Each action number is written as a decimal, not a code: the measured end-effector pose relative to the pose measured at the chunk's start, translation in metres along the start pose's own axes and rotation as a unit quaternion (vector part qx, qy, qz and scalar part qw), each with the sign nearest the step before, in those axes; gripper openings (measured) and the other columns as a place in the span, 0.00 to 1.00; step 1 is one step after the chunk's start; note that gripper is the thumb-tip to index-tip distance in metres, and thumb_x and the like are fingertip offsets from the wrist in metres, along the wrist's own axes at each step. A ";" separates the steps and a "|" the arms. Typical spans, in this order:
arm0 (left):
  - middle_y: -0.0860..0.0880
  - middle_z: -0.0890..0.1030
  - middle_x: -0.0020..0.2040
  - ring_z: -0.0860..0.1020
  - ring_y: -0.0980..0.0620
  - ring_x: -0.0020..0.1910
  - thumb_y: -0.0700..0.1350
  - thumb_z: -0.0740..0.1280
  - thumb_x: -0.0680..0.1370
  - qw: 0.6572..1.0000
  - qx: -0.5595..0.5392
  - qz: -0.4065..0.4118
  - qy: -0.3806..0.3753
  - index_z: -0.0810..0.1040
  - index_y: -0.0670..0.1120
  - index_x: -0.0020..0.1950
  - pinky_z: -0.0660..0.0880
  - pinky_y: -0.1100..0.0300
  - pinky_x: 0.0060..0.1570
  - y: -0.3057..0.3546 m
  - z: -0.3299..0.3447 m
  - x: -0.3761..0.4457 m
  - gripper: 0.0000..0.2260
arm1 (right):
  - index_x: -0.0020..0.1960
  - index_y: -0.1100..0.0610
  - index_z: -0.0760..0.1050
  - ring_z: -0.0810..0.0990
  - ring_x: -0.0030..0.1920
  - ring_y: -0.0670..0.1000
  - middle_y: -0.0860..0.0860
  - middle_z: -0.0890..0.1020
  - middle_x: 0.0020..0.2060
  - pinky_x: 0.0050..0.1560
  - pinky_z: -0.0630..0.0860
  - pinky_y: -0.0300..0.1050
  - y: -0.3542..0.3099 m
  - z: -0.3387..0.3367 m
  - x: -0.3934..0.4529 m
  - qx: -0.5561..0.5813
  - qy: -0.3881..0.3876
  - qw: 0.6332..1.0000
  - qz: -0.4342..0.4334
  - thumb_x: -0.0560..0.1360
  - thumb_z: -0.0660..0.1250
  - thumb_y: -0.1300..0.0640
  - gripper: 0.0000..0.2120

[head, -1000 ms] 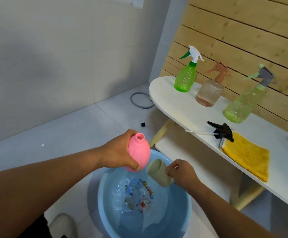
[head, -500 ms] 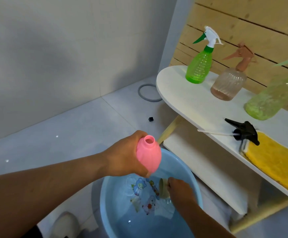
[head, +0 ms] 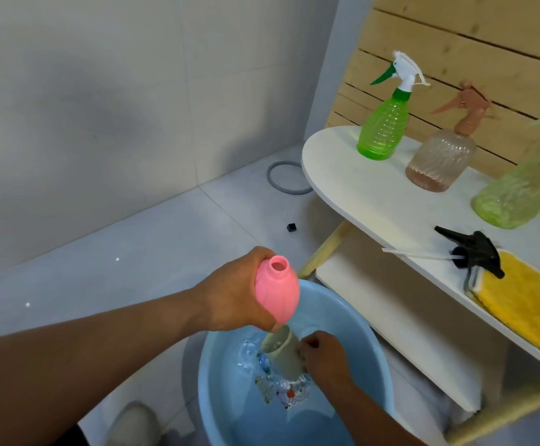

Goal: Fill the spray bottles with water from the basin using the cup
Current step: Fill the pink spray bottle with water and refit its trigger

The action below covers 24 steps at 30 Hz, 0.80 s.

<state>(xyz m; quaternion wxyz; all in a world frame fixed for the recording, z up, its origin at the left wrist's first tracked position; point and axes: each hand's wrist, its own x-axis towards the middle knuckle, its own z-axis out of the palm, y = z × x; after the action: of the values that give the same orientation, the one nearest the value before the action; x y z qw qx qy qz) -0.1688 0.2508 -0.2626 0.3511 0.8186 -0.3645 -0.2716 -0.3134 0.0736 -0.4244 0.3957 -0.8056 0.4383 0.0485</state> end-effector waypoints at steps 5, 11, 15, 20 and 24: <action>0.62 0.74 0.57 0.77 0.51 0.57 0.48 0.85 0.62 1.000 0.013 -0.002 0.016 0.65 0.63 0.65 0.75 0.63 0.42 -0.003 -0.006 -0.004 0.41 | 0.35 0.61 0.79 0.80 0.30 0.52 0.54 0.82 0.30 0.41 0.83 0.59 -0.012 -0.030 -0.026 0.214 0.002 0.976 0.035 0.73 0.76 0.62 0.10; 0.60 0.75 0.57 0.78 0.51 0.56 0.49 0.84 0.61 0.999 0.030 -0.008 0.031 0.65 0.62 0.66 0.80 0.54 0.49 0.000 -0.012 -0.013 0.41 | 0.39 0.61 0.79 0.74 0.31 0.49 0.54 0.82 0.31 0.31 0.73 0.41 -0.040 -0.085 -0.062 0.265 0.043 0.963 -0.007 0.70 0.79 0.60 0.09; 0.58 0.76 0.57 0.78 0.51 0.55 0.50 0.84 0.61 0.998 0.041 -0.009 0.041 0.65 0.60 0.68 0.80 0.52 0.52 0.007 -0.011 -0.017 0.41 | 0.38 0.59 0.77 0.74 0.27 0.44 0.49 0.81 0.28 0.31 0.71 0.40 -0.066 -0.125 -0.086 0.270 0.078 0.959 -0.048 0.71 0.79 0.59 0.11; 0.56 0.76 0.58 0.78 0.49 0.55 0.52 0.82 0.60 0.997 0.059 -0.017 0.045 0.65 0.60 0.69 0.81 0.51 0.52 0.011 -0.007 -0.019 0.43 | 0.39 0.58 0.78 0.74 0.33 0.48 0.49 0.80 0.30 0.36 0.72 0.44 -0.094 -0.167 -0.108 0.277 0.104 0.951 -0.091 0.70 0.80 0.57 0.12; 0.56 0.76 0.58 0.78 0.49 0.55 0.53 0.82 0.60 0.997 0.069 -0.015 0.035 0.65 0.60 0.69 0.81 0.51 0.52 0.011 -0.005 -0.019 0.42 | 0.42 0.61 0.79 0.78 0.37 0.49 0.58 0.85 0.38 0.38 0.73 0.43 -0.112 -0.189 -0.121 0.276 0.123 0.945 -0.125 0.70 0.81 0.55 0.12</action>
<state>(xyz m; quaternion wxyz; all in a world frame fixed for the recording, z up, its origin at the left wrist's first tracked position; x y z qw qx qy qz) -0.1804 0.2620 -0.2474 0.3023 0.8552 -0.3577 -0.2219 -0.3552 0.0596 -0.1771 0.5482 -0.7131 0.3754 -0.2237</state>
